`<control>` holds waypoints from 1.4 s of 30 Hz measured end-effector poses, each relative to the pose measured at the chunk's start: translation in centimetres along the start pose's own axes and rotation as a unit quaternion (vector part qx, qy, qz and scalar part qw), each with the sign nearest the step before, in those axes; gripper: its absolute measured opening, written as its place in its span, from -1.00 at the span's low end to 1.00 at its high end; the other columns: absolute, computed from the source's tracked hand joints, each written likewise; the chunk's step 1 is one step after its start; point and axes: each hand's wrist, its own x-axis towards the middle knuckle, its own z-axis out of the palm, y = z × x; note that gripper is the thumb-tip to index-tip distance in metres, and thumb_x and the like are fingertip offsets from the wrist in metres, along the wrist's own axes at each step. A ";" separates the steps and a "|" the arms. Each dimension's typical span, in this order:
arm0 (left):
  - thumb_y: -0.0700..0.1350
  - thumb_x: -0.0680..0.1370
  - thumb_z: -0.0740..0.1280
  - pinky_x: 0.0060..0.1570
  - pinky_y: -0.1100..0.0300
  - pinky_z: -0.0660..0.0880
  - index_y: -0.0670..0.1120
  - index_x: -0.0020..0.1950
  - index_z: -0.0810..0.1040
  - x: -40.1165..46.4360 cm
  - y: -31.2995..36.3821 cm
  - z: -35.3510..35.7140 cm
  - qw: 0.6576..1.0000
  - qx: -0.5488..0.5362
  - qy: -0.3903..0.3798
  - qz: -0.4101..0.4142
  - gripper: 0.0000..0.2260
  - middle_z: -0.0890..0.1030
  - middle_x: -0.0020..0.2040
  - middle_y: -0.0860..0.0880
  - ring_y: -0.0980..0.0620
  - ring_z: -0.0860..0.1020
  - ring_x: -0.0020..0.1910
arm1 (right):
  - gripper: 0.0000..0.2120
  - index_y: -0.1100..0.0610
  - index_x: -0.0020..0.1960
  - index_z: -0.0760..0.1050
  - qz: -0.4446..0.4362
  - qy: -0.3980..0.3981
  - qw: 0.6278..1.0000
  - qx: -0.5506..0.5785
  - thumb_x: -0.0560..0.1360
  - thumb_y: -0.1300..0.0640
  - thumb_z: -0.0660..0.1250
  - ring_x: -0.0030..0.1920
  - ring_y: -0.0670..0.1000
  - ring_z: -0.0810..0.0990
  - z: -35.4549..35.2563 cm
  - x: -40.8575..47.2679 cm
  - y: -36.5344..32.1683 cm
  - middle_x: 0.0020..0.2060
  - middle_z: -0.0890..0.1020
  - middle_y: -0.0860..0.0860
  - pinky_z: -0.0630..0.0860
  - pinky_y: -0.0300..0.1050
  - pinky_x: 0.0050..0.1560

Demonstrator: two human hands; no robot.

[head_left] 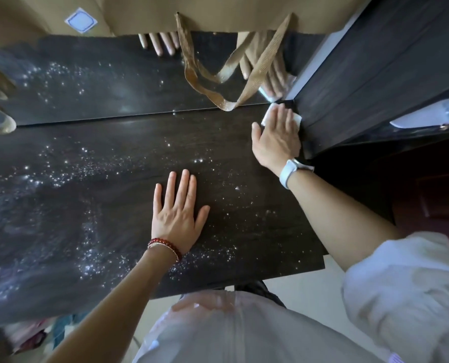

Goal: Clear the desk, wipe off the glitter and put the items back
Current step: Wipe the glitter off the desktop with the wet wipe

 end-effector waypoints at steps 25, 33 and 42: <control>0.19 0.53 -0.06 0.42 -0.11 -0.12 -0.15 0.48 0.07 -0.2 0.1 -0.1 1.000 -0.027 -0.008 0.000 -0.38 0.08 0.51 -0.09 -0.11 -0.02 0.49 | -0.49 0.25 0.42 0.21 -0.110 -0.013 0.993 0.041 0.54 0.03 -0.02 0.43 0.24 0.20 0.8 -13.5 7.2 0.40 0.28 0.24 0.09 0.09 0.42; 0.15 0.57 0.00 0.43 -0.04 -0.24 -0.09 0.50 -0.08 -0.4 0.4 -0.5 0.999 -0.022 -0.030 -0.013 -0.41 -0.10 0.53 -0.02 -0.03 -0.18 0.49 | -0.58 0.16 0.35 0.31 -0.127 0.010 0.991 0.029 0.49 0.18 0.13 0.31 0.19 0.40 2.0 -28.1 8.4 0.32 0.44 0.18 0.39 0.09 0.26; 0.16 0.58 -0.01 0.42 0.00 -0.28 -0.04 0.50 -0.15 -0.1 0.1 -1.0 0.997 -0.038 -0.067 -0.021 -0.42 -0.18 0.52 0.03 0.02 -0.24 0.48 | -0.51 0.28 0.21 0.43 0.035 0.072 0.996 0.028 0.32 0.17 0.42 -0.11 0.19 0.51 1.1 -25.5 7.3 -0.02 0.55 0.24 0.52 -0.05 -0.23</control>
